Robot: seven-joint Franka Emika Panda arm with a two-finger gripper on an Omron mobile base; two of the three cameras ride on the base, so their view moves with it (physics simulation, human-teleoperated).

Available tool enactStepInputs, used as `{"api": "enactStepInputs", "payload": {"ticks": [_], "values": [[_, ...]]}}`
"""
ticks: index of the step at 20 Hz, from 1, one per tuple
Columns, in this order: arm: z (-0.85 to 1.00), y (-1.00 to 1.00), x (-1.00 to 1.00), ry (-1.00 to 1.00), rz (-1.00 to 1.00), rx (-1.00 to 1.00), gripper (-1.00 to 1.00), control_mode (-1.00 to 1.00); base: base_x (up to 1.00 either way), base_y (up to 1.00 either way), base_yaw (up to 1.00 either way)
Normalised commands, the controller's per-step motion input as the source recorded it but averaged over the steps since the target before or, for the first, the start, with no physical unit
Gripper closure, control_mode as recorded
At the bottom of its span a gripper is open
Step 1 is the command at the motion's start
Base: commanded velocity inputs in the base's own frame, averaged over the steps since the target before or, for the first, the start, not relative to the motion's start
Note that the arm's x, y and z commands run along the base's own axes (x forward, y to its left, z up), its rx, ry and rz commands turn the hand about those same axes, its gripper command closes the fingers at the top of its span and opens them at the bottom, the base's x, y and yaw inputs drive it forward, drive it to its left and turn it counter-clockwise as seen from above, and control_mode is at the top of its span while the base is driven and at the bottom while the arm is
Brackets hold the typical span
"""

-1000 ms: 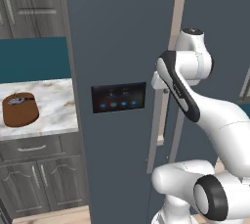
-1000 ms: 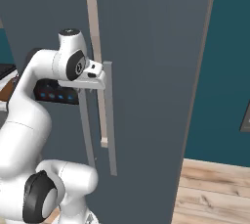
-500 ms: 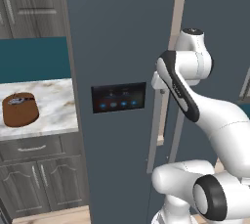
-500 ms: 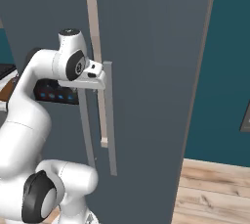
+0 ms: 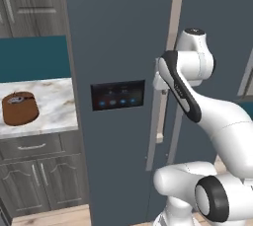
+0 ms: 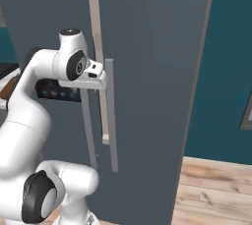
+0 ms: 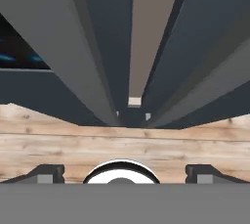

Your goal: Retrieve a lemon from the fridge and place it on the cutting board with the fish.

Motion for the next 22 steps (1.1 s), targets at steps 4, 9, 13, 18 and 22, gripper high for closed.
{"api": "enactStepInputs", "payload": {"ticks": [4,9,13,18,22], "values": [[0.0,0.0,0.0,0.0,0.0,0.0,-1.0,1.0,-0.49,-0.22,0.0],[0.0,0.0,0.0,0.0,0.0,0.0,-1.0,1.0,-0.39,-0.42,0.0],[0.0,0.0,0.0,0.0,0.0,0.0,-1.0,1.0,-0.25,-0.27,0.0],[0.0,0.0,0.0,0.0,0.0,0.0,-1.0,1.0,-0.2,0.04,0.0],[0.0,0.0,0.0,0.0,0.0,0.0,-1.0,1.0,-0.32,0.17,0.0]]}}
